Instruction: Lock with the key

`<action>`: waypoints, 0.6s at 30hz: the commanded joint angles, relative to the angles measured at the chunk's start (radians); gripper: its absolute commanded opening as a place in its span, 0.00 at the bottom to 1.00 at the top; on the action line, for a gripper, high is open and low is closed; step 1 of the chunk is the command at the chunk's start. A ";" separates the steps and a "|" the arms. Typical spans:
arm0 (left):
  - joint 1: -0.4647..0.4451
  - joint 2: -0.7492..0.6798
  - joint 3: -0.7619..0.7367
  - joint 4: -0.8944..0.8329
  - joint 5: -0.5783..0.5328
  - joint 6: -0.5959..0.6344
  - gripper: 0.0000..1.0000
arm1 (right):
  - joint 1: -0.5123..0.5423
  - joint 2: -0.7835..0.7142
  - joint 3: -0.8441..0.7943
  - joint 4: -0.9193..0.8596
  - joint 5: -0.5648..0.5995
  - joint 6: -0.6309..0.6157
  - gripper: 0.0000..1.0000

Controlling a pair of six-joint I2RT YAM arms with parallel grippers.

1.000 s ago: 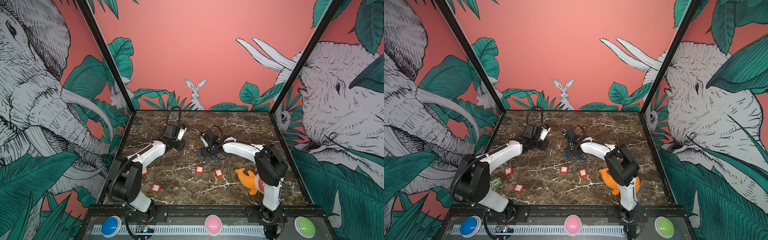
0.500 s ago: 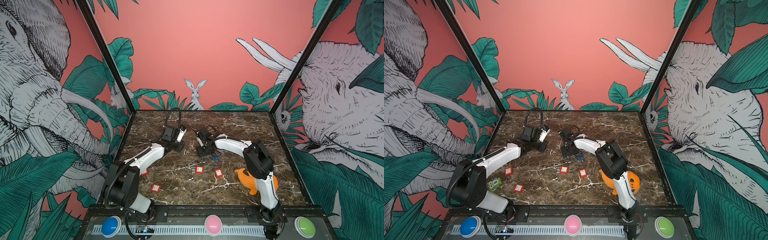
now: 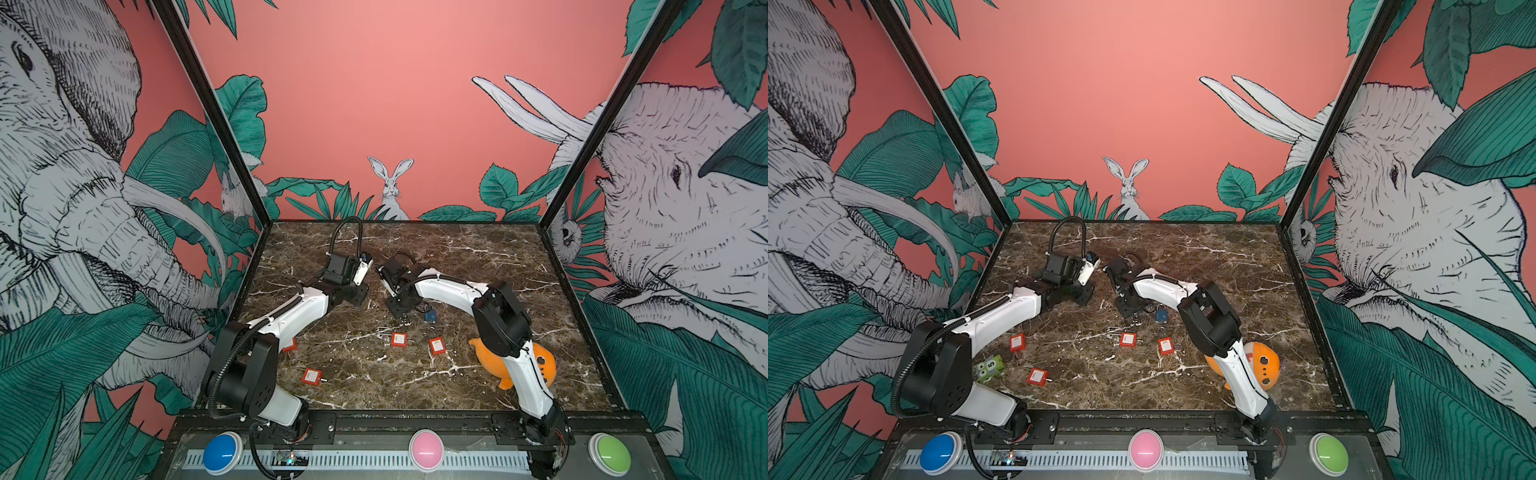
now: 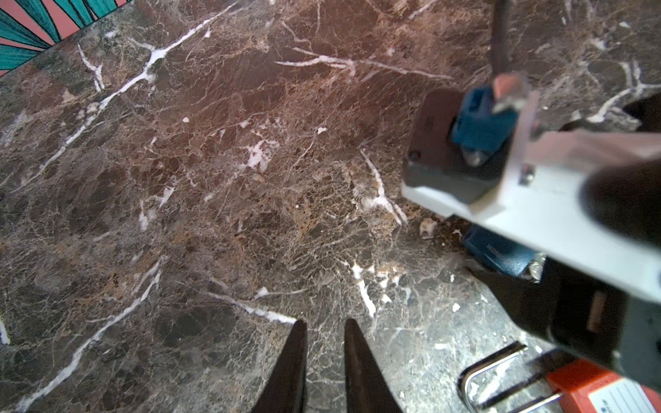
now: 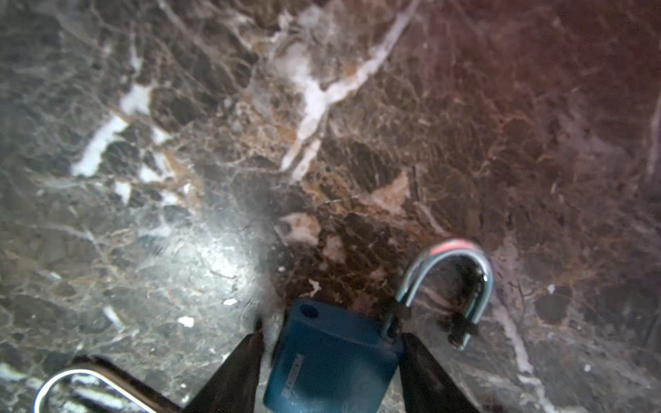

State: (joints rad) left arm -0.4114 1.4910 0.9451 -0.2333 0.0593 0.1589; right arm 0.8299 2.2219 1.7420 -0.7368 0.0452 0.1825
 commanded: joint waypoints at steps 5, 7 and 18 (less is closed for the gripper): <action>0.003 0.008 0.001 0.012 0.005 0.008 0.22 | 0.023 -0.046 -0.085 0.010 0.098 -0.140 0.58; 0.003 0.013 0.006 0.017 0.012 0.007 0.22 | 0.021 -0.076 -0.124 0.043 0.099 -0.137 0.60; 0.003 0.038 0.044 0.005 0.027 0.006 0.21 | 0.020 -0.049 -0.107 0.030 0.036 0.032 0.58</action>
State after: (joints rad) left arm -0.4114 1.5288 0.9642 -0.2325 0.0700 0.1593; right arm 0.8509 2.1597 1.6390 -0.6952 0.1081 0.1509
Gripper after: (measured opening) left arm 0.216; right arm 0.589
